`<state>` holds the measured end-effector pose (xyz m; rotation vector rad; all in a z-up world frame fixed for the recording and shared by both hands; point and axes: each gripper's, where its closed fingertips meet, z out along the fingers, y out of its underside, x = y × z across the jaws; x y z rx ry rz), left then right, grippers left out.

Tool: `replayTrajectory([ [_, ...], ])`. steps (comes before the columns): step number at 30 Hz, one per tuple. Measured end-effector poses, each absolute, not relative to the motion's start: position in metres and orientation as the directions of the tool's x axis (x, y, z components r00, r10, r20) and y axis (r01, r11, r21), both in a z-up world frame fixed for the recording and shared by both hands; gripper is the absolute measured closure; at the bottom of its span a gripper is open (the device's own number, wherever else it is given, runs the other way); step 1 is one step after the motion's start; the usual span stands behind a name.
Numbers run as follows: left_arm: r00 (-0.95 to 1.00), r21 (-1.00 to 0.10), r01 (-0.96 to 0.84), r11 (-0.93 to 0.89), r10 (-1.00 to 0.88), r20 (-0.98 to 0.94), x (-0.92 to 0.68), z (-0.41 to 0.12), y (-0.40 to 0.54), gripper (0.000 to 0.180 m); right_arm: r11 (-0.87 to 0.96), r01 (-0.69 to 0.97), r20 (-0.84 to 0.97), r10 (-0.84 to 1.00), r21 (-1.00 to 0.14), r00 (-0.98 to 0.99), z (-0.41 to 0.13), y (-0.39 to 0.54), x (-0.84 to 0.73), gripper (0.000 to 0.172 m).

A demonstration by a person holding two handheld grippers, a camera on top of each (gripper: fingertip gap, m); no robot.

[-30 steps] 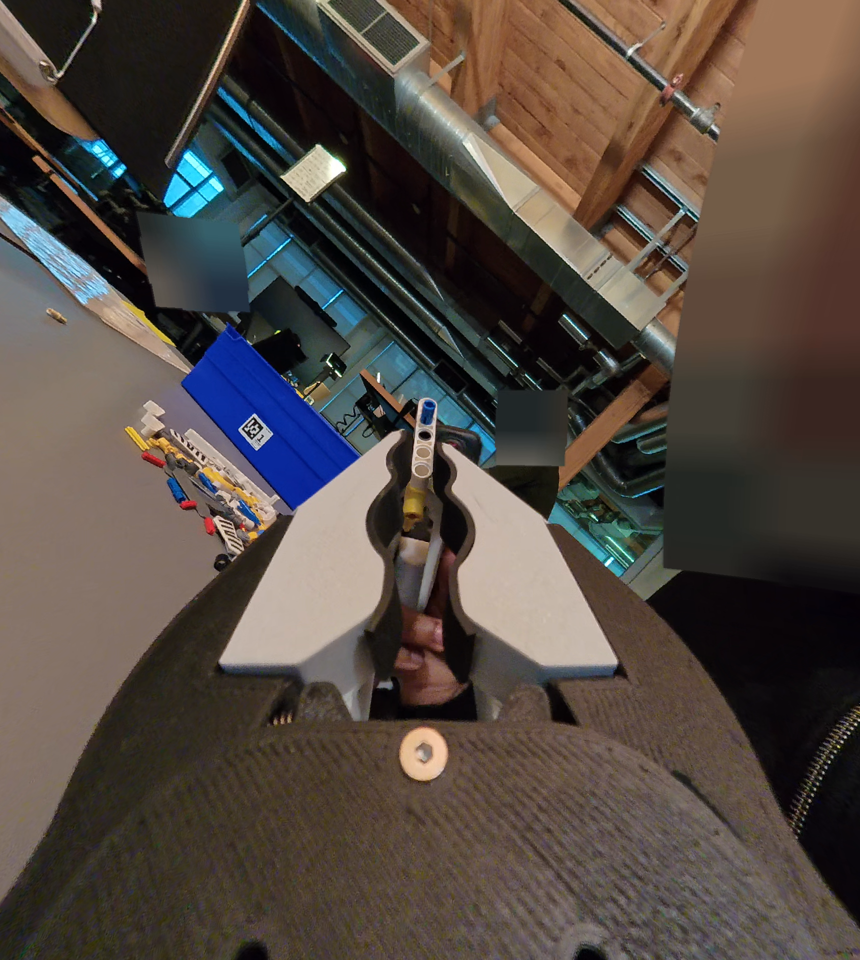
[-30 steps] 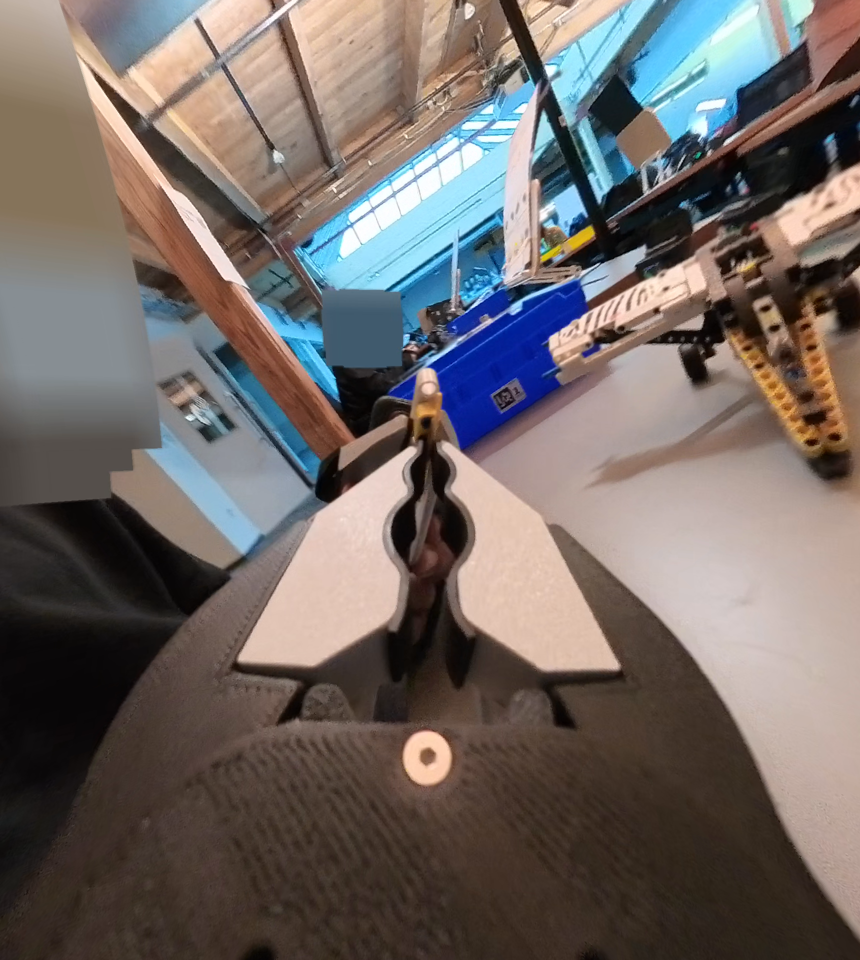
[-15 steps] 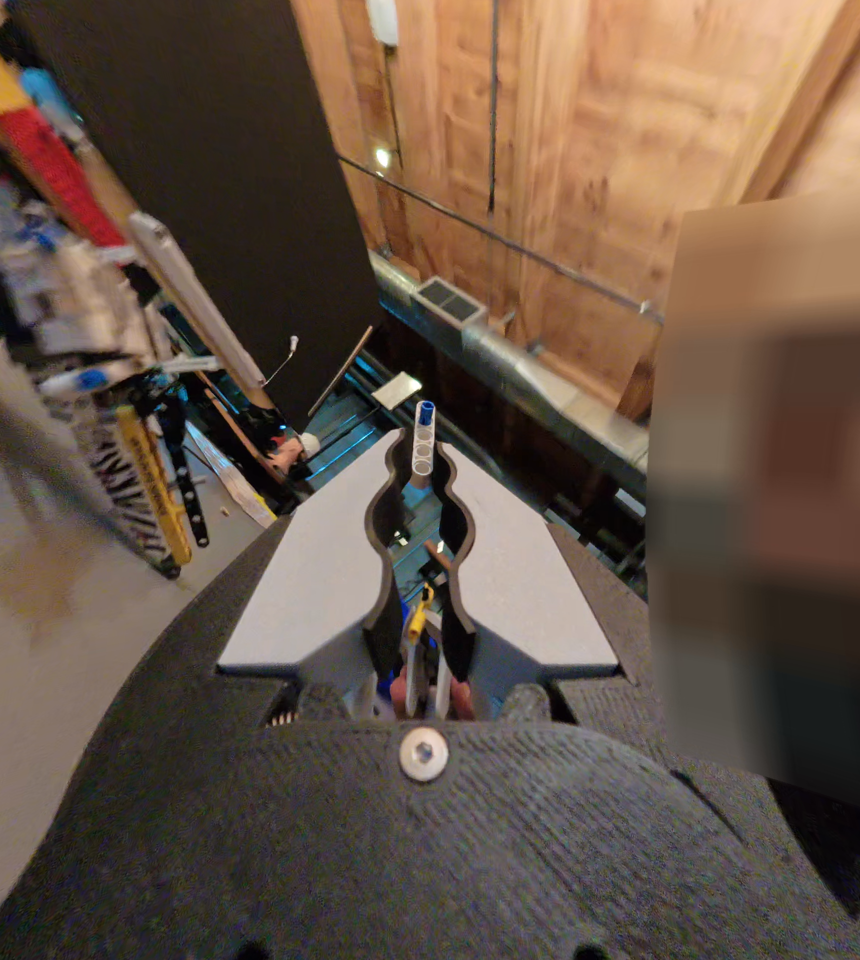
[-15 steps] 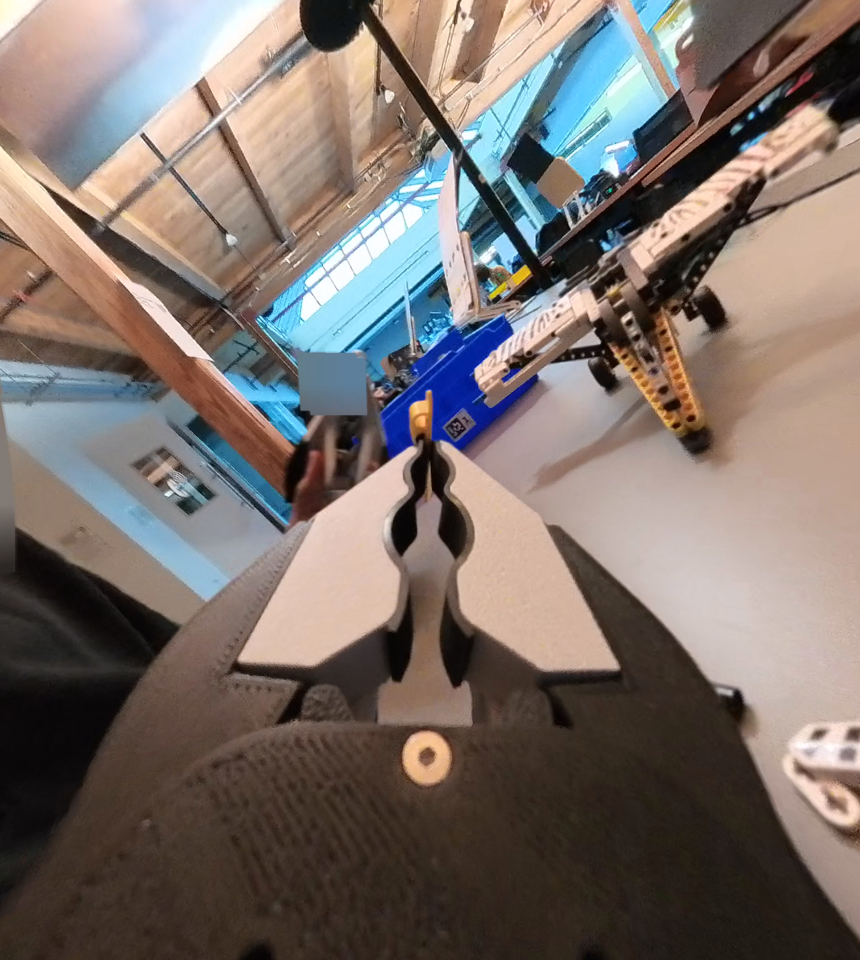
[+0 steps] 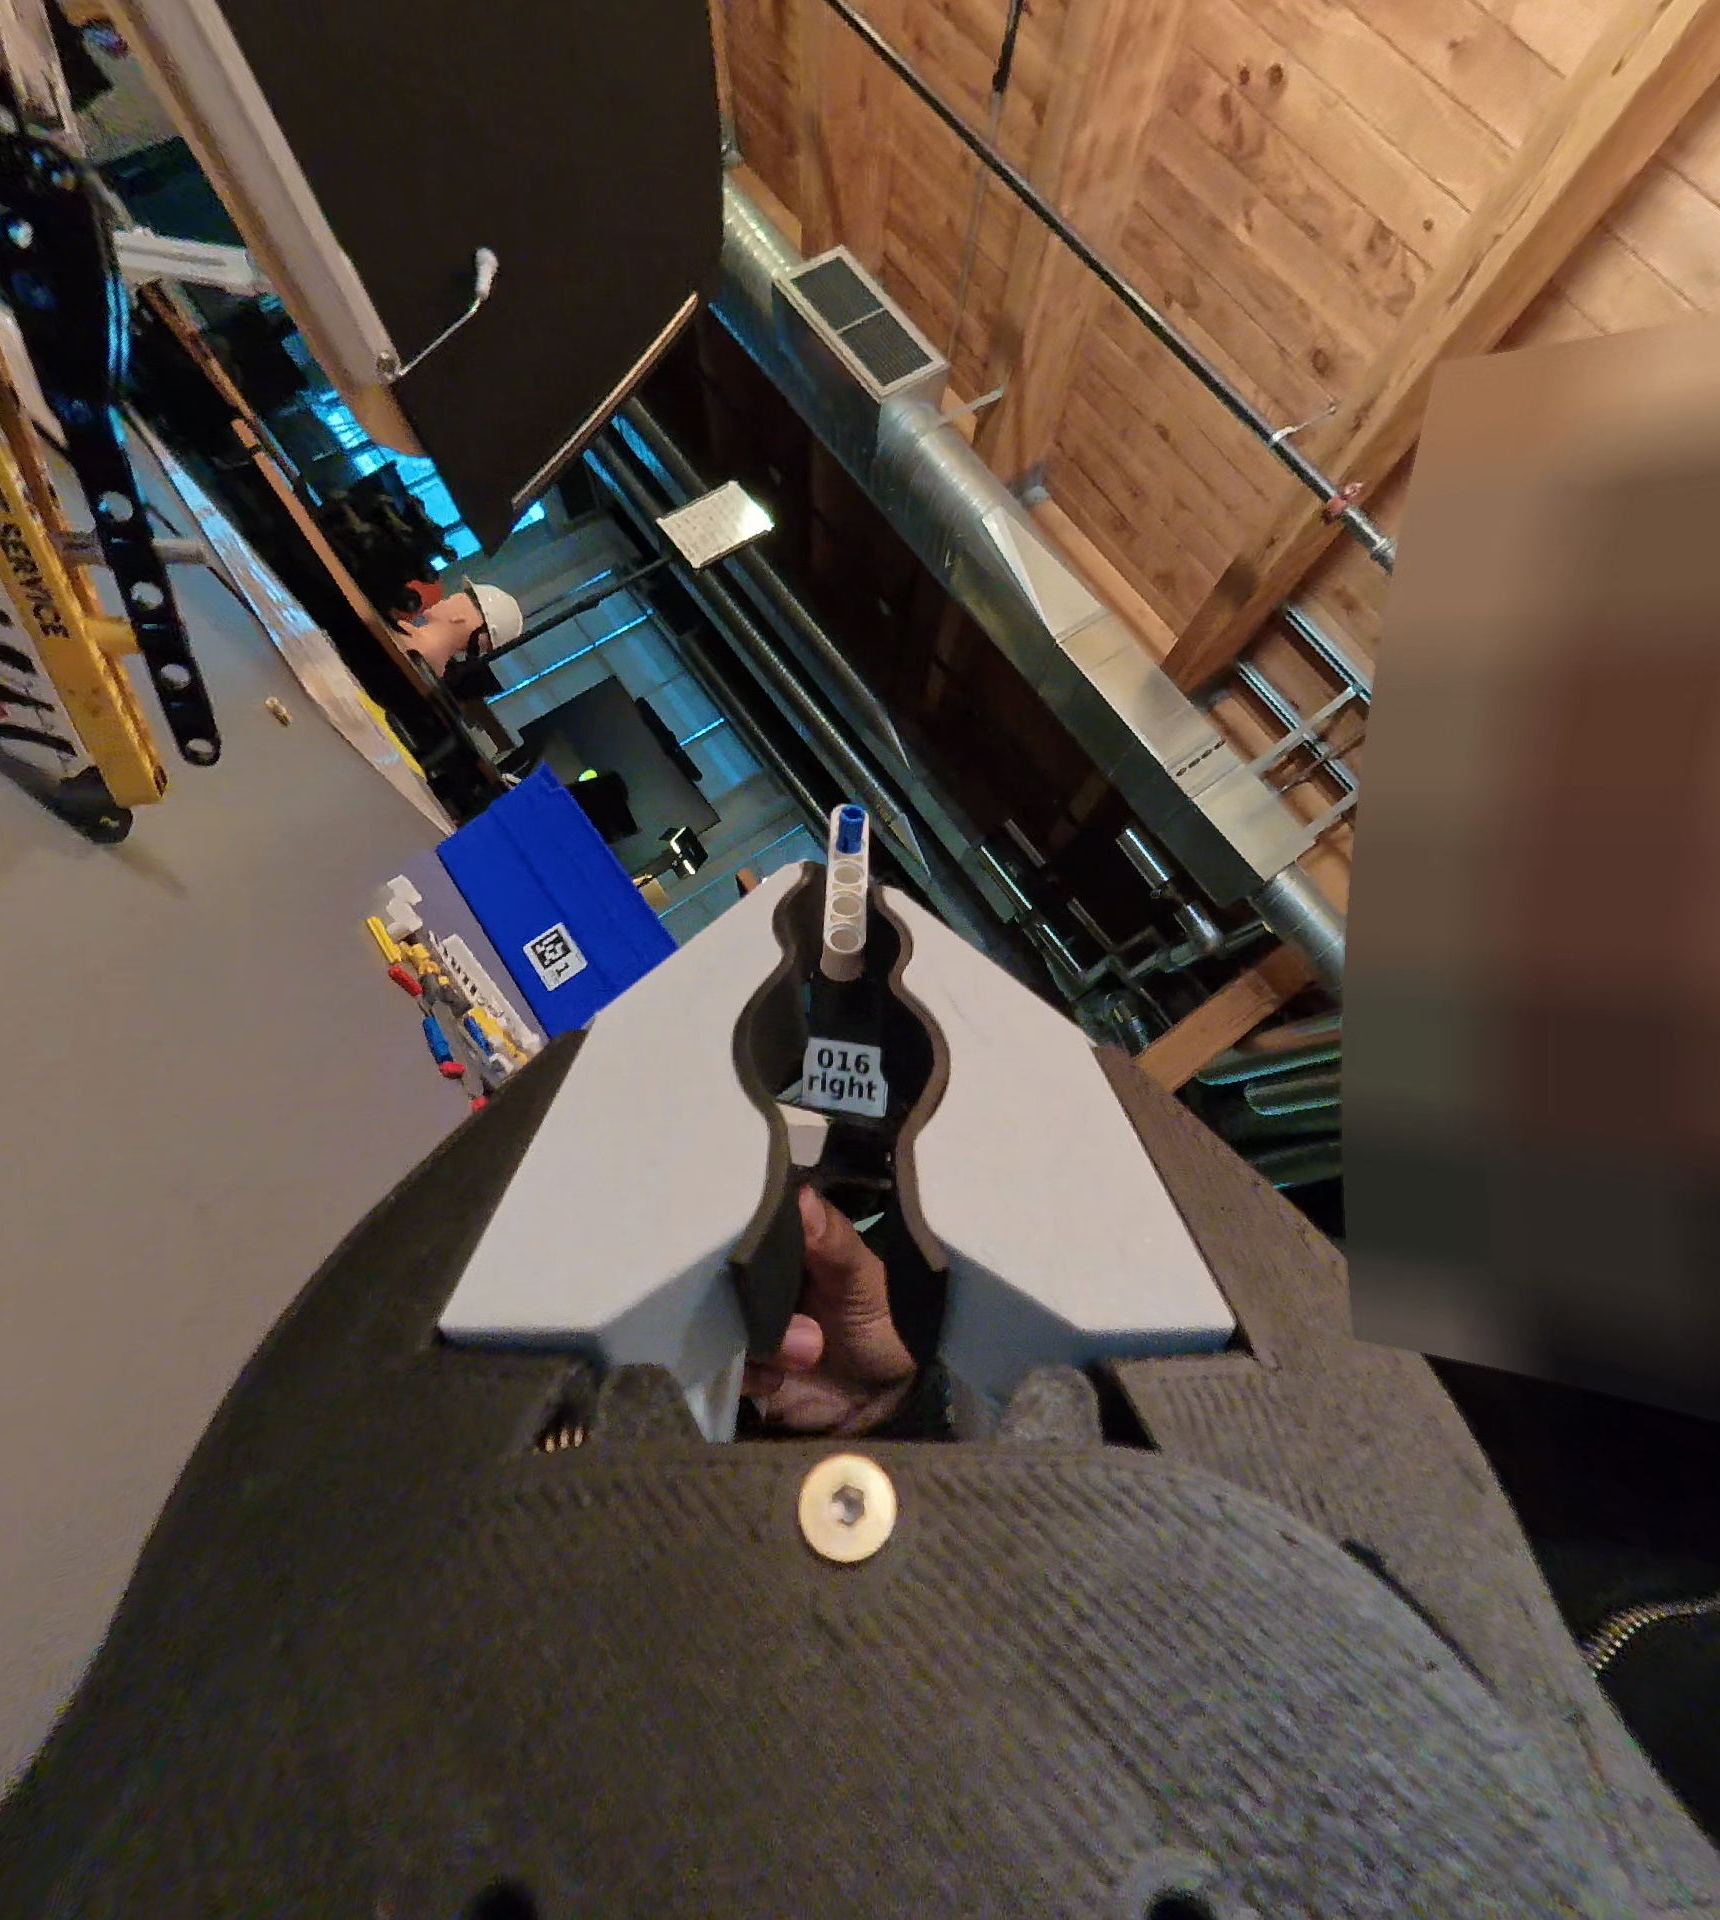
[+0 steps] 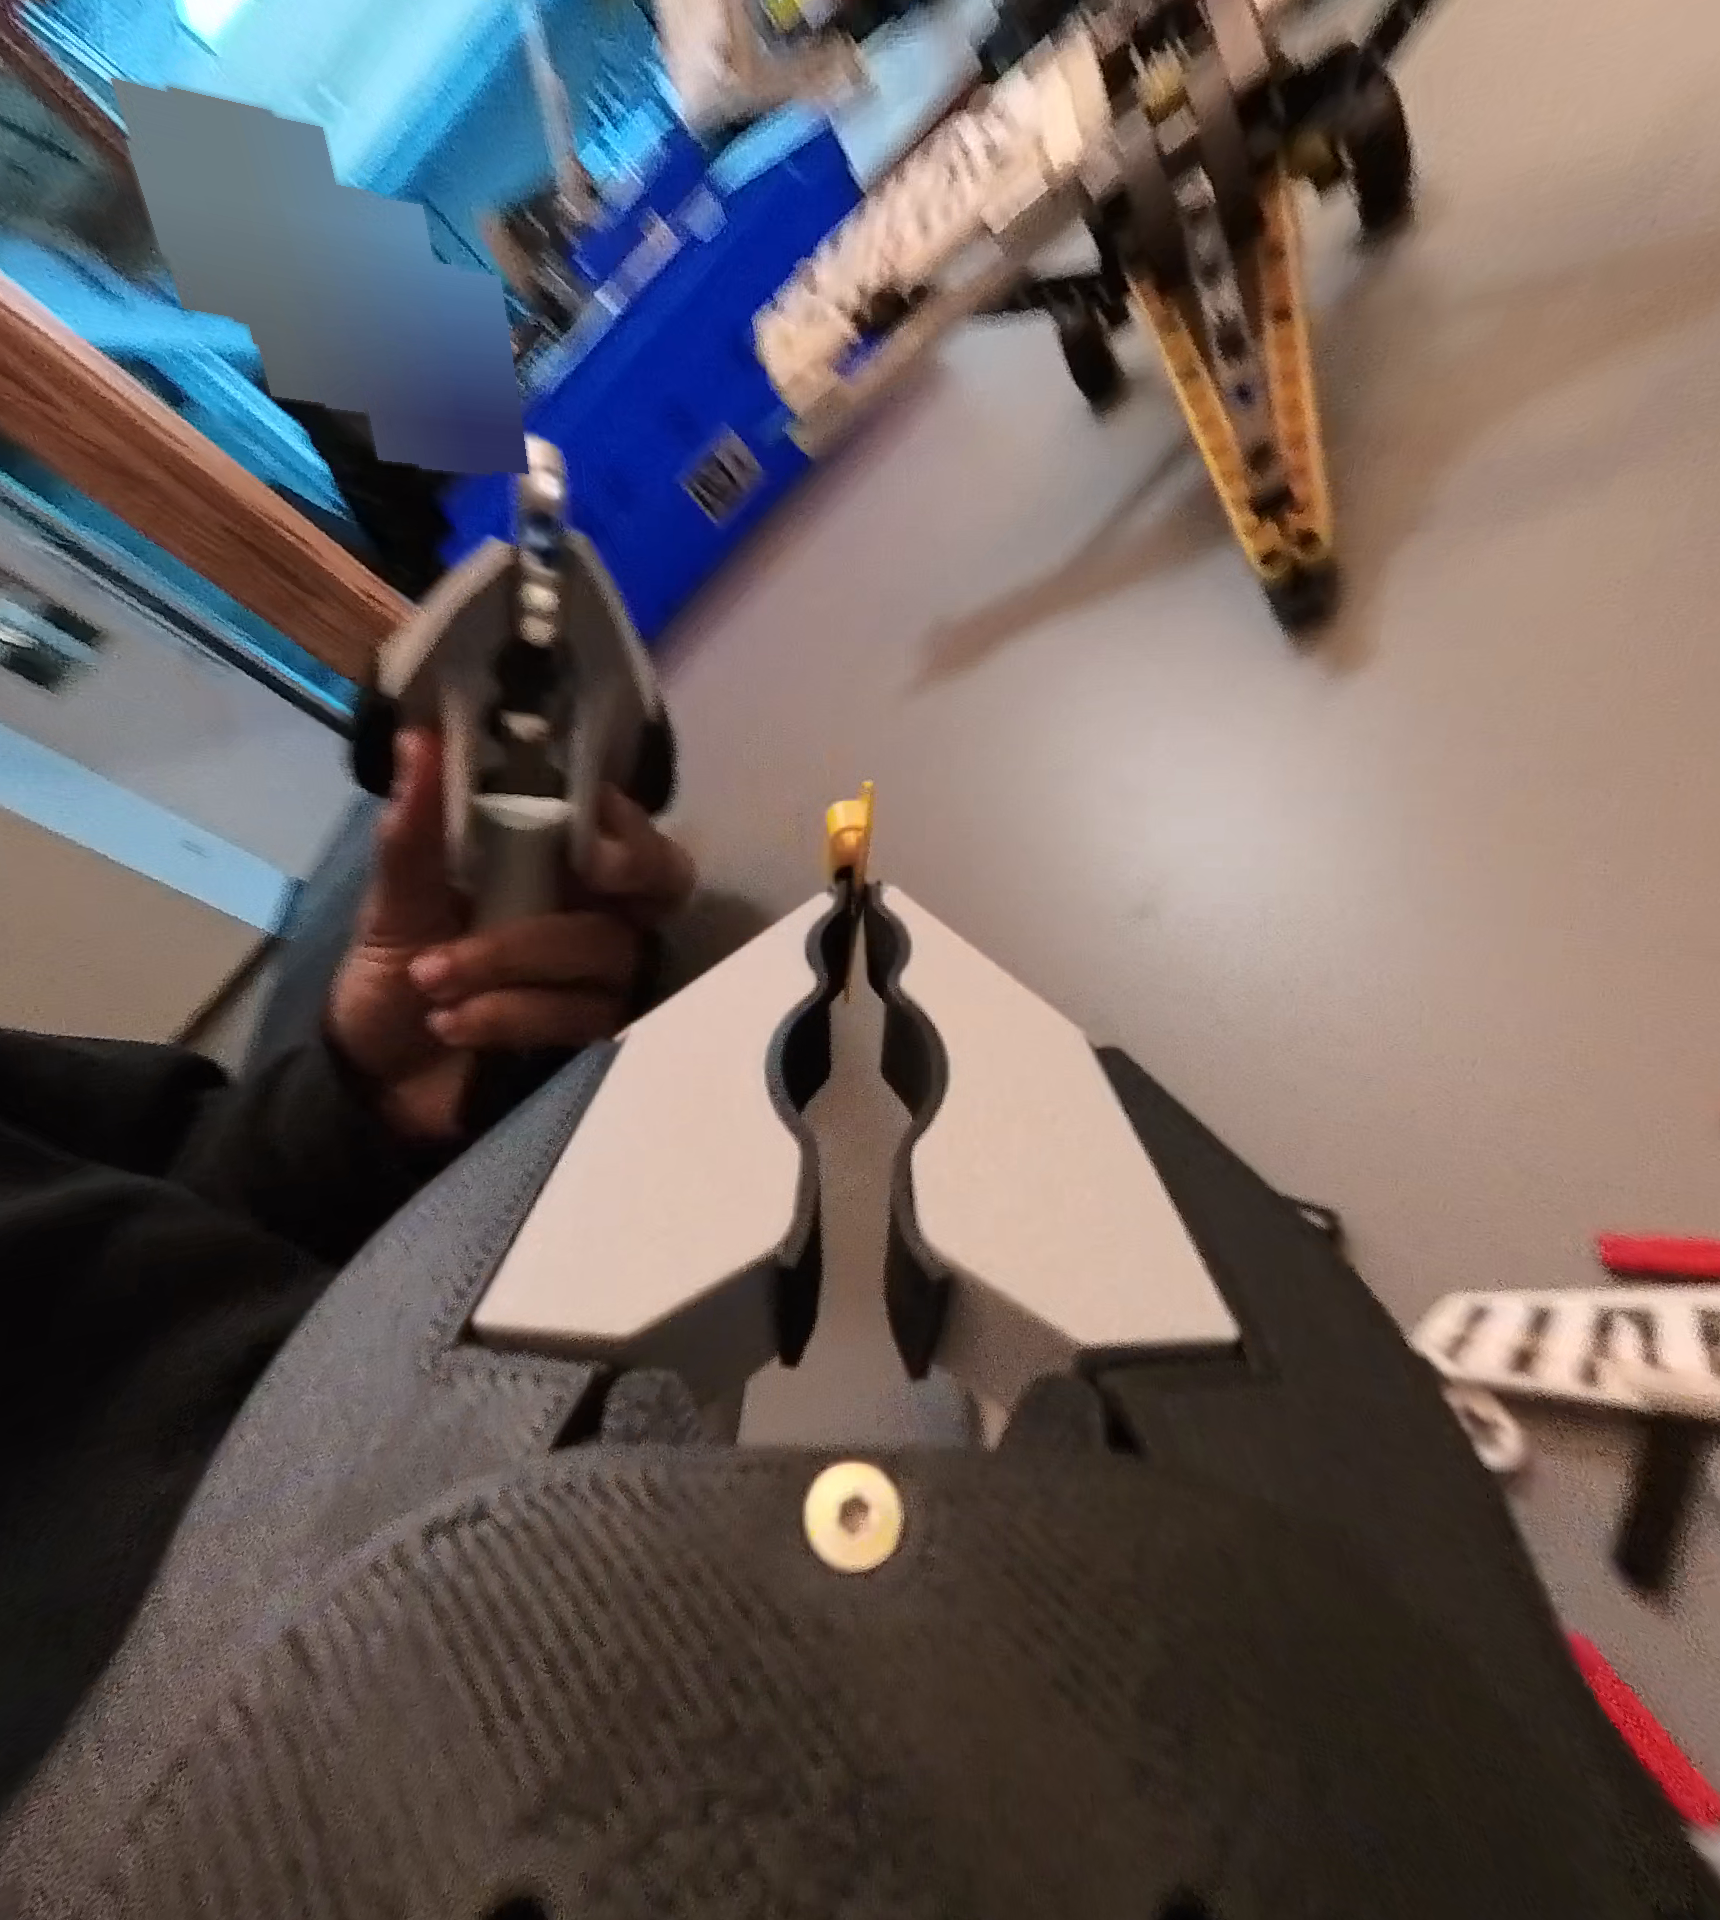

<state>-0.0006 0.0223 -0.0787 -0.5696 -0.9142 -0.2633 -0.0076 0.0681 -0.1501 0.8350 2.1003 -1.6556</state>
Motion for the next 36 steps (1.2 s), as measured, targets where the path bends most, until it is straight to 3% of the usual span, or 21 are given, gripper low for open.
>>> replayTrajectory([
  [6, 0.581, -0.368, 0.473, 0.801, 0.03, 0.813, -0.001, -0.083, 0.03, 0.178, 0.274, 0.59, -0.433, 0.463, -0.76, -0.773, -0.179, 0.087, -0.032, 0.171],
  [15, 0.574, -0.385, 0.496, 0.778, 0.039, 0.818, -0.001, -0.086, 0.037, 0.178, 0.272, 0.54, -0.34, 0.537, -0.796, -0.772, -0.177, 0.109, -0.053, 0.153],
  [20, 0.57, -0.423, 0.517, 0.744, 0.069, 0.819, -0.001, -0.089, 0.046, 0.178, 0.185, 0.232, -0.139, 0.412, -0.955, -0.9, -0.121, 0.093, -0.035, 0.142],
  [25, 0.558, -0.442, 0.552, 0.707, 0.081, 0.826, -0.001, -0.092, 0.056, 0.178, 0.26, -0.07, 0.167, 0.374, -0.963, -0.912, -0.108, 0.072, -0.005, 0.15],
  [36, 0.591, -0.702, 0.472, 0.533, 0.4, 0.701, 0.002, -0.107, 0.087, 0.177, 0.435, -0.152, 0.341, 0.398, -0.888, -0.852, -0.117, 0.071, -0.006, 0.169],
])
